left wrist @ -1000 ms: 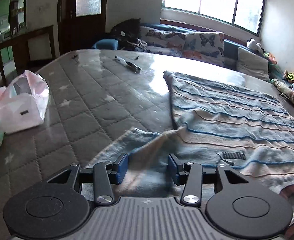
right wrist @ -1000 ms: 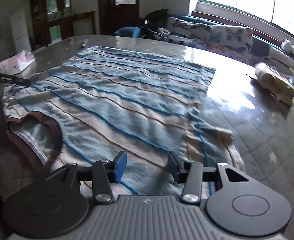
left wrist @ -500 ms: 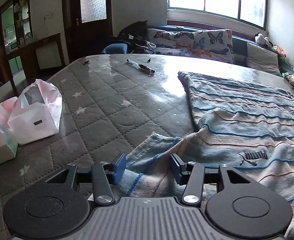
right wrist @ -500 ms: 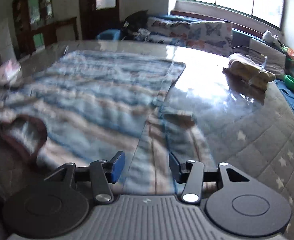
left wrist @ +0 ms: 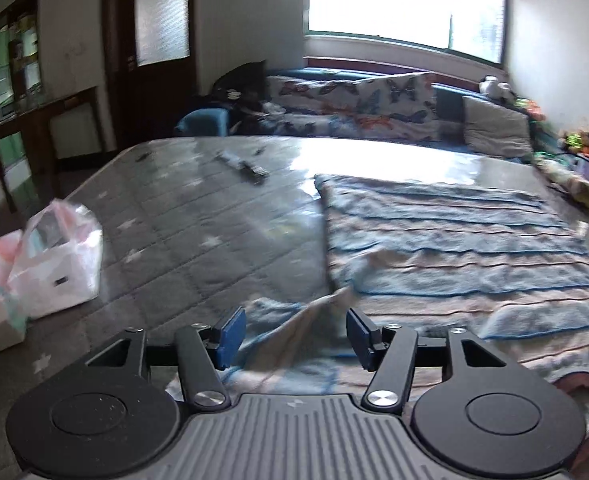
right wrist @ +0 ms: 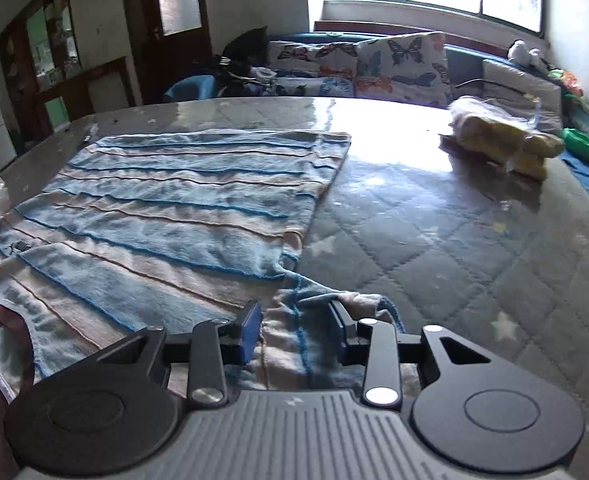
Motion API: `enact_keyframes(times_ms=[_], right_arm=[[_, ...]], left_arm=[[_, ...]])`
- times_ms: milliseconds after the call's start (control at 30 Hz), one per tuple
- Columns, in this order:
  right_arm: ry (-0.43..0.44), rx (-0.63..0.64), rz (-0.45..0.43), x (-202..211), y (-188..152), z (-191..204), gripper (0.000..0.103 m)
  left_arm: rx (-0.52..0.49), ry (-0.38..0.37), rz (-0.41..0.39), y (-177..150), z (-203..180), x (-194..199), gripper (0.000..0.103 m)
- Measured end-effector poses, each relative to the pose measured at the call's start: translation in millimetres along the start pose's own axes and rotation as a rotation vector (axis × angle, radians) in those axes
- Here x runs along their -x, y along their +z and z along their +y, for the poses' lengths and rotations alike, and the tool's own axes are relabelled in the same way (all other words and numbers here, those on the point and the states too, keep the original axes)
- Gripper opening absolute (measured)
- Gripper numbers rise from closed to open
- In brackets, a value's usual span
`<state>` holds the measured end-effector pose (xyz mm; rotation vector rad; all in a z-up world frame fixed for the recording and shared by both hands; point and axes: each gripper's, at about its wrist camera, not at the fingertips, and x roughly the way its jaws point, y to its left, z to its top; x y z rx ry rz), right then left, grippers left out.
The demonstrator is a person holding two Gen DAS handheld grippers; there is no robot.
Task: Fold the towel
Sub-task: 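Grasp a blanket corner with the right gripper and fold it over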
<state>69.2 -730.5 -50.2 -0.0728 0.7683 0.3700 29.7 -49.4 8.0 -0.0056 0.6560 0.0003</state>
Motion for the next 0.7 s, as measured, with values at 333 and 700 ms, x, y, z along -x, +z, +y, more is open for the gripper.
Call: enact_keyframes(times_ms=[333,700], right_arm=[[-0.105,0.035,-0.022,40,-38,9,0.037],[-0.219,-0.172,-0.064,64,-63,-29,0.044]], left_arm=[[-0.108,-0.224,0.009,1,-82,-5,0.084],[-0.229,-0.386,0.032,-7,-168,-5,0.096]])
